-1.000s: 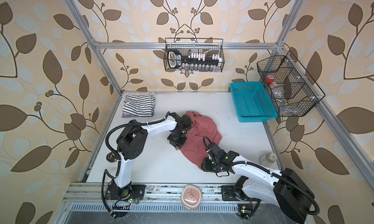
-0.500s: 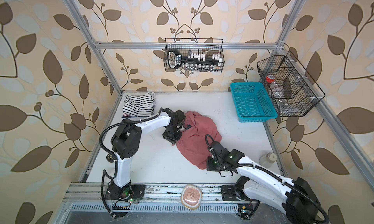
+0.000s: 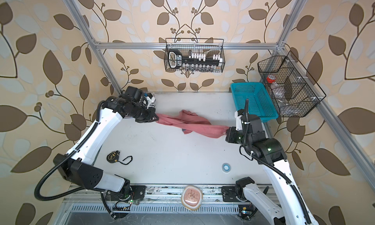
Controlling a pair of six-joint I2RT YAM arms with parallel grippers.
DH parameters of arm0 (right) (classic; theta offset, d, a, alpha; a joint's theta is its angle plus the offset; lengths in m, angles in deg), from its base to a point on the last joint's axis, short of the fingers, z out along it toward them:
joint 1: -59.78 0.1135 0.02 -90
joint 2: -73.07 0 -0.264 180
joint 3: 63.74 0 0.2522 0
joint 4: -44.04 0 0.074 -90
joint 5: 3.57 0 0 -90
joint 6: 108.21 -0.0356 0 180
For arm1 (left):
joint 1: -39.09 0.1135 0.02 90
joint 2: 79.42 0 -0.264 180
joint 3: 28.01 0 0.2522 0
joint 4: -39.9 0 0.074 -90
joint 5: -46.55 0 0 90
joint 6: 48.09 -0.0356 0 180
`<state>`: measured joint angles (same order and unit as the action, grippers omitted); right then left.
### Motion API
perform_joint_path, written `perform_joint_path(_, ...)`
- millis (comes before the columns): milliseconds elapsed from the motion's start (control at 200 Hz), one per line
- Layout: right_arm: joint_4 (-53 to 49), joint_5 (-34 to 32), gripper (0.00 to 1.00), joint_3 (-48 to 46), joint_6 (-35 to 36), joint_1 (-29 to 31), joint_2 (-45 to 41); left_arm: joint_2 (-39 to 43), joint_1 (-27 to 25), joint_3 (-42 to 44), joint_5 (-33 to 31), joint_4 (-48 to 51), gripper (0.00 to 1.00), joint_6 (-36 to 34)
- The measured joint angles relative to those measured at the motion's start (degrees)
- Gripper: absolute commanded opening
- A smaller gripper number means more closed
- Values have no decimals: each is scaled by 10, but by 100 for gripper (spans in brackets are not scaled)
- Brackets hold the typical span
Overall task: Fold and stack the tank tops
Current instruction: 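Lift the pink tank top high with both grippers and shake it out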
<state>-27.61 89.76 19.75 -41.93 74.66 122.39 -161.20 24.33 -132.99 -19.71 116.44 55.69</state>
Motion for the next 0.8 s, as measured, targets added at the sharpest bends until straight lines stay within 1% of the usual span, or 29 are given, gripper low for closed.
perform_joint_path(130, 5, 10, 0, 95, 28, -10, 23, 47, 29, -21, 45, -15, 0, 33)
perform_joint_path(280, 24, 27, 0, 198, 48, -15, 57, 64, 31, -105, 69, -44, 0, 71)
perform_joint_path(405, 43, 43, 0, 253, 61, -15, 77, 74, 32, -160, 80, -76, 0, 90)
perform_joint_path(545, 63, 64, 0, 261, 70, -17, 83, 84, 32, -172, 87, -96, 0, 101)
perform_joint_path(655, 80, 92, 0, 240, 74, -37, 96, 68, 33, -151, 87, -113, 0, 109)
perform_joint_path(735, 96, 132, 0, 221, 73, -71, 131, 19, 40, -152, 83, -118, 0, 113)
perform_joint_path(800, 106, 156, 0, 222, 73, -97, 184, -50, 52, -194, 75, -111, 0, 119)
